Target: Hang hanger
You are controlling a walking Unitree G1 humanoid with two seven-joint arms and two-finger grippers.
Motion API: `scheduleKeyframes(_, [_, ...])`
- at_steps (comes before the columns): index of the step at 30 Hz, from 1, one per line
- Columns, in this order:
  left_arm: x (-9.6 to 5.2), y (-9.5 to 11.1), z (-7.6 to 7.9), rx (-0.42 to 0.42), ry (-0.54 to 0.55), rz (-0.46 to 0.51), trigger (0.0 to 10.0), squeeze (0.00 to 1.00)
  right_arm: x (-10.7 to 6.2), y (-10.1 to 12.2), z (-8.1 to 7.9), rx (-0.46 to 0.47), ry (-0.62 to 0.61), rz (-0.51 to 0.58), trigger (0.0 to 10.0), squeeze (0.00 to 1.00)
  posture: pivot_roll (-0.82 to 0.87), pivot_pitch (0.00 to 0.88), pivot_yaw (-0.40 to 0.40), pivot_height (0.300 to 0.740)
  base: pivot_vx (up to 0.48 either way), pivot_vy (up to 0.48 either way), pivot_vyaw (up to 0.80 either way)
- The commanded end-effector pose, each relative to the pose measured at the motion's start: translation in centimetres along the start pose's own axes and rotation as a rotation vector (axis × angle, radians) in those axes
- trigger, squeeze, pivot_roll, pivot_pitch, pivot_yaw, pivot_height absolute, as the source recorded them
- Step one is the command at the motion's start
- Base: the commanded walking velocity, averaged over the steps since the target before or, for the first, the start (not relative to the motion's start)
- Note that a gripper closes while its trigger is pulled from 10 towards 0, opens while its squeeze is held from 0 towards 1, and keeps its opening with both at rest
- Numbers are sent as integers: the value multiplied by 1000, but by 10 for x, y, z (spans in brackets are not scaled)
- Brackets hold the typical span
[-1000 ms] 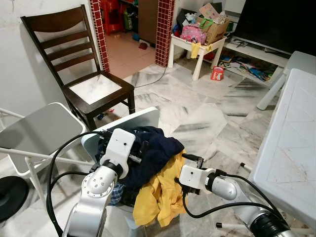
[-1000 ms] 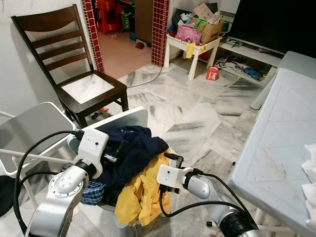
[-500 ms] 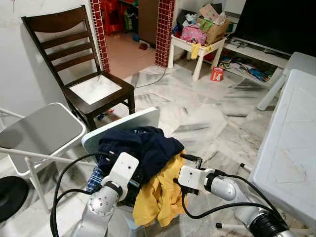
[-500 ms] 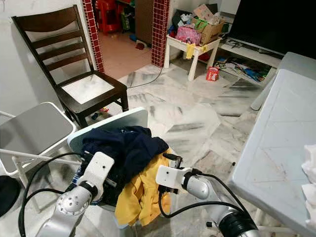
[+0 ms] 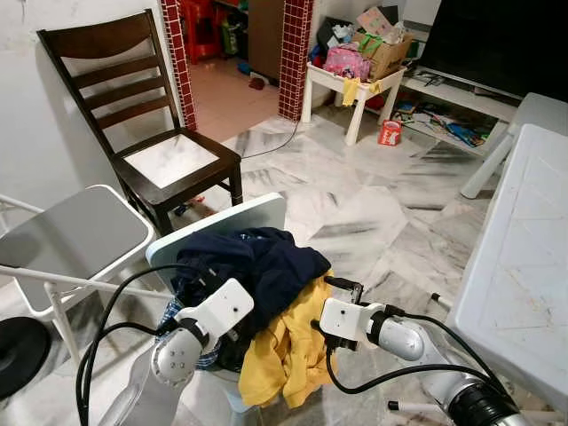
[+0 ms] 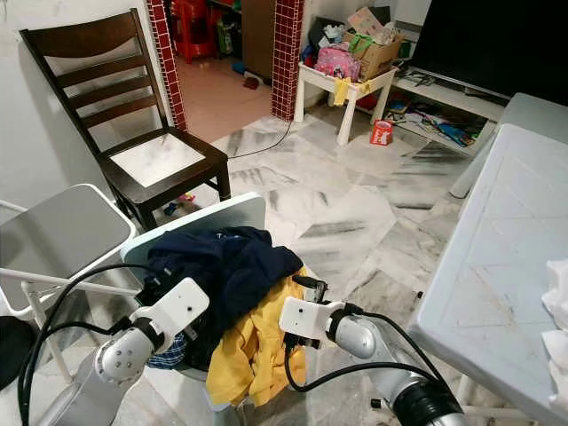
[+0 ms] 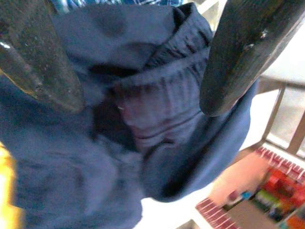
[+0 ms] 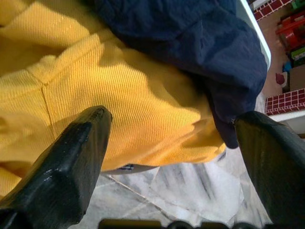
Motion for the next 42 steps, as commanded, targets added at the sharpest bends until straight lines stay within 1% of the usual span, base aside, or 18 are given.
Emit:
scheduleKeyframes(1, [-6, 4, 3, 98, -71, 27, 10000, 0, 0, 0, 0, -2, -4, 0, 10000, 0, 80, 0, -49, 740, 0, 0, 0])
scheduleKeyframes(3, [-12, -3, 5, 177, -150, 15, 10000, 0, 0, -1, -1, 1, -3, -1, 10000, 0, 83, 0, -49, 740, 0, 0, 0])
scheduleKeyframes(7, [-15, -15, 5, 175, -200, -29, 10000, 0, 1, -1, -2, 4, -2, -1, 10000, 0, 83, 0, -46, 740, 0, 0, 0])
scheduleKeyframes(12, [-15, -27, 3, 171, -213, -80, 10000, 0, 1, -1, -3, 7, -3, 0, 10000, 0, 80, 0, -45, 740, 0, 0, 0])
scheduleKeyframes(18, [-9, -38, -15, 201, -145, -140, 10000, 0, 2, -1, -5, 11, -2, 4, 10000, 0, 80, 0, -50, 740, 0, 0, 0])
scheduleKeyframes(20, [-3, -43, -34, 160, -20, -175, 10000, 0, 2, 0, -6, 11, 1, 7, 10000, 0, 79, 0, -51, 740, 0, 0, 0])
scheduleKeyframes(21, [-3, -43, -34, 160, -20, -175, 10000, 0, 2, 0, -6, 11, 1, 7, 10000, 0, 79, 0, -51, 740, 0, 0, 0])
scheduleKeyframes(22, [-1, -44, -42, 133, 36, -188, 10000, 0, 2, 0, -6, 10, 1, 8, 10000, 0, 79, 0, -51, 740, 0, 0, 0])
scheduleKeyframes(23, [1, -43, -51, 57, 115, -188, 10000, 0, 2, 1, -6, 10, 2, 10, 10000, 0, 78, 0, -51, 740, 0, 0, 0])
scheduleKeyframes(25, [1, -43, -51, 57, 115, -188, 10000, 0, 2, 1, -6, 10, 2, 10, 10000, 0, 78, 0, -51, 740, 0, 0, 0])
scheduleKeyframes(28, [9, -29, -73, -222, 326, -138, 10000, 0, 3, 2, -6, 7, 5, 15, 10000, 0, 75, 0, -60, 740, 0, 0, 0])
scheduleKeyframes(31, [13, -17, -79, -349, 381, -91, 10000, 0, 3, 2, -6, 3, 9, 16, 10000, 0, 76, 0, -63, 740, 0, 0, 0])
scheduleKeyframes(35, [23, 5, -80, -569, 428, -21, 10000, 0, 3, 3, -5, -4, 12, 18, 10000, 0, 72, 0, -65, 740, 0, 0, 0])
scheduleKeyframes(37, [28, 21, -79, -584, 416, 30, 10000, 0, 3, 3, -4, -7, 11, 19, 10000, 0, 71, 0, -64, 740, 0, 0, 0])
scheduleKeyframes(38, [30, 31, -77, -545, 392, 62, 10000, 0, 3, 3, -3, -7, 9, 18, 10000, 0, 71, 0, -62, 740, 0, 0, 0])
scheduleKeyframes(39, [31, 36, -74, -552, 376, 68, 10000, 0, 3, 3, -3, -7, 8, 17, 10000, 0, 71, 0, -60, 740, 0, 0, 0])
scheduleKeyframes(41, [31, 37, -73, -563, 374, 67, 10000, 0, 3, 3, -3, -7, 8, 17, 10000, 0, 71, 0, -60, 740, 0, 0, 0])
scheduleKeyframes(42, [31, 36, -71, -615, 368, 61, 10000, 0, 3, 3, -4, -5, 7, 18, 10000, 0, 69, 0, -54, 740, 0, 0, 0])
Point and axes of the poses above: a point about 5 cm out from each wrist's last joint towards the gripper, its own x axis pointing out of the wrist towards the gripper, its own y axis along the axis of the wrist's last joint, z = x × y, the point moved 3 cm from there along x, pointing out of the wrist towards the gripper, and after that the axes turned 11 degrees about x, right-handed, at the moved point
